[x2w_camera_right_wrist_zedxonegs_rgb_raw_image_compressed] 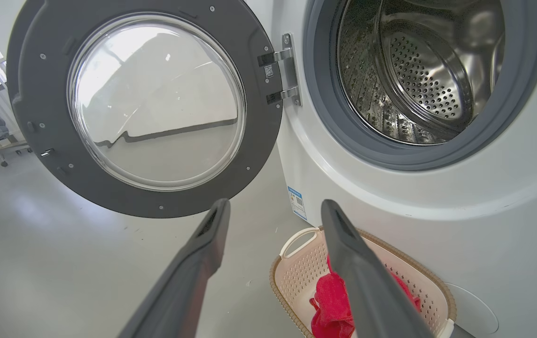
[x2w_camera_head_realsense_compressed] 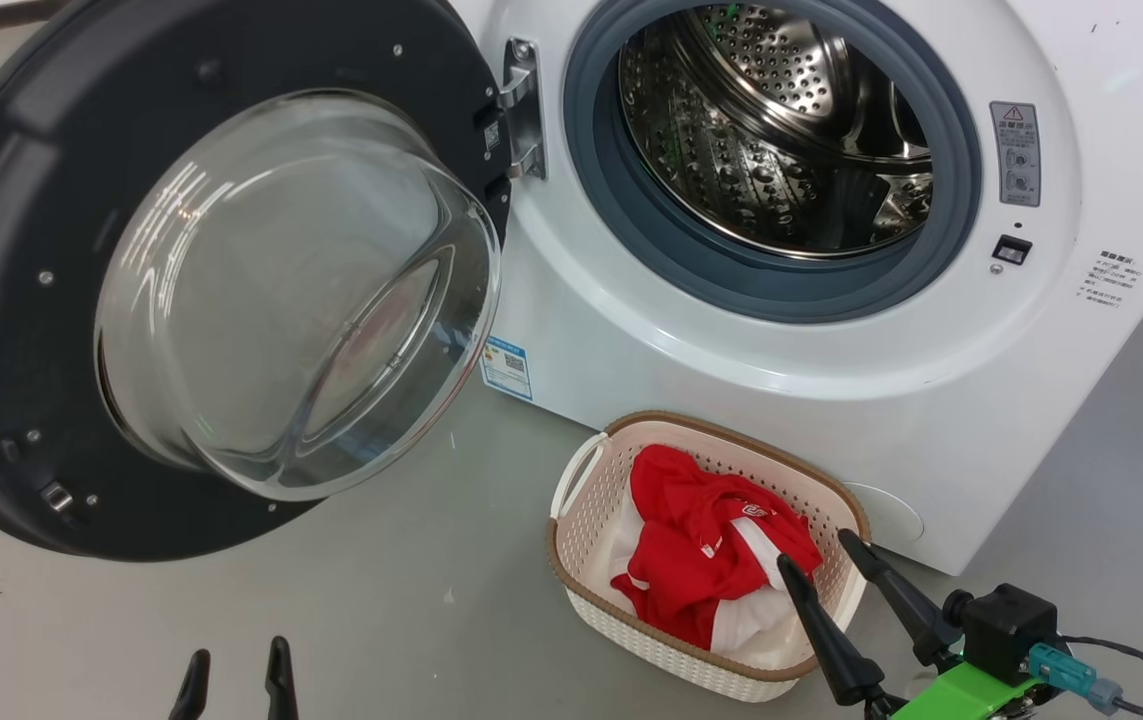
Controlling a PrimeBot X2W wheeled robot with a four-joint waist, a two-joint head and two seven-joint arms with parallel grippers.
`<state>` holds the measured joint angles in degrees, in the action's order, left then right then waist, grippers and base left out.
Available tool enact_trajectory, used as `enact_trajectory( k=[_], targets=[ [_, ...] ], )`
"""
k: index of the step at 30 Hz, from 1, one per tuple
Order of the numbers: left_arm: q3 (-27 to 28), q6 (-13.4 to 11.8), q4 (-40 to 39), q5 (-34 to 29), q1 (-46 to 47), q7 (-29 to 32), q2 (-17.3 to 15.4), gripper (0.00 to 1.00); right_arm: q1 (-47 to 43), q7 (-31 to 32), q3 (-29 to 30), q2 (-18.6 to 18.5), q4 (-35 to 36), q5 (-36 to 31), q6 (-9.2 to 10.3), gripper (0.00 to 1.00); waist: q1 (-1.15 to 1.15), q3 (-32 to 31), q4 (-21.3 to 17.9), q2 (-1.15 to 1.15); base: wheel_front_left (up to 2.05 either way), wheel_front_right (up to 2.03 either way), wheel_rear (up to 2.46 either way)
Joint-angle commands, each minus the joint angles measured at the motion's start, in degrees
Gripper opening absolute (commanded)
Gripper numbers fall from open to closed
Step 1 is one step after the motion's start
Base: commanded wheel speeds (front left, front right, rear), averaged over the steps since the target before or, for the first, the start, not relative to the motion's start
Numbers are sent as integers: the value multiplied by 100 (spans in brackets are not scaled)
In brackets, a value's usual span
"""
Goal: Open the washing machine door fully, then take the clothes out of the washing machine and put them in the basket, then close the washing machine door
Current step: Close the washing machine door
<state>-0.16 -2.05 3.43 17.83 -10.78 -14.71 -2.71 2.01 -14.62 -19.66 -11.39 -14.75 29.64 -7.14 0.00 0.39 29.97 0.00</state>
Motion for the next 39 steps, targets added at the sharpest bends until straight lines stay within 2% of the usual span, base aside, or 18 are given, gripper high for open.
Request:
enact_trajectory(
  k=[1,8,9,10,11,18,19,24,30,35,39],
  targets=[
    [162,-50,-181,33,33,-29,-17,100,217,-38,-129,-105,104,74,-35,100,0,3,1,0,0,0,0],
    [163,-110,-343,177,16,-29,-17,100,259,-38,-196,-145,89,117,-35,100,0,17,-4,0,0,0,0],
    [177,-83,-380,218,33,-29,-17,96,254,-38,-192,-142,90,118,-35,100,0,18,-7,0,0,0,0],
    [205,-48,-428,238,61,-29,-17,29,245,-38,-179,-138,91,117,-35,100,0,21,-11,0,0,0,0],
    [248,-14,-495,243,104,-29,-17,2,233,-38,-160,-133,93,114,-35,100,0,24,-14,0,0,0,0],
    [1024,465,-1295,-21,819,-29,-18,0,74,-38,39,-90,150,68,-35,100,0,51,-57,0,0,0,0],
    [1323,633,-1502,-161,1153,-29,-124,0,11,-38,106,-71,178,44,-35,100,0,63,-74,0,0,0,0],
    [1939,877,-1513,-92,2256,-29,-767,0,-128,-38,294,-35,251,-19,-35,100,0,129,-109,0,0,0,0],
    [2340,948,-511,804,3795,-29,-1762,0,-196,-38,428,15,358,-106,-35,100,0,286,-171,0,0,0,0],
    [2589,952,824,1767,4778,-13,-2425,0,-107,-38,470,-5,409,-142,-35,100,0,486,-272,0,0,0,0],
    [2561,952,2109,2460,5370,549,-2881,0,-76,-38,506,-28,426,-150,-35,100,0,589,-302,0,0,0,0]
  ],
)
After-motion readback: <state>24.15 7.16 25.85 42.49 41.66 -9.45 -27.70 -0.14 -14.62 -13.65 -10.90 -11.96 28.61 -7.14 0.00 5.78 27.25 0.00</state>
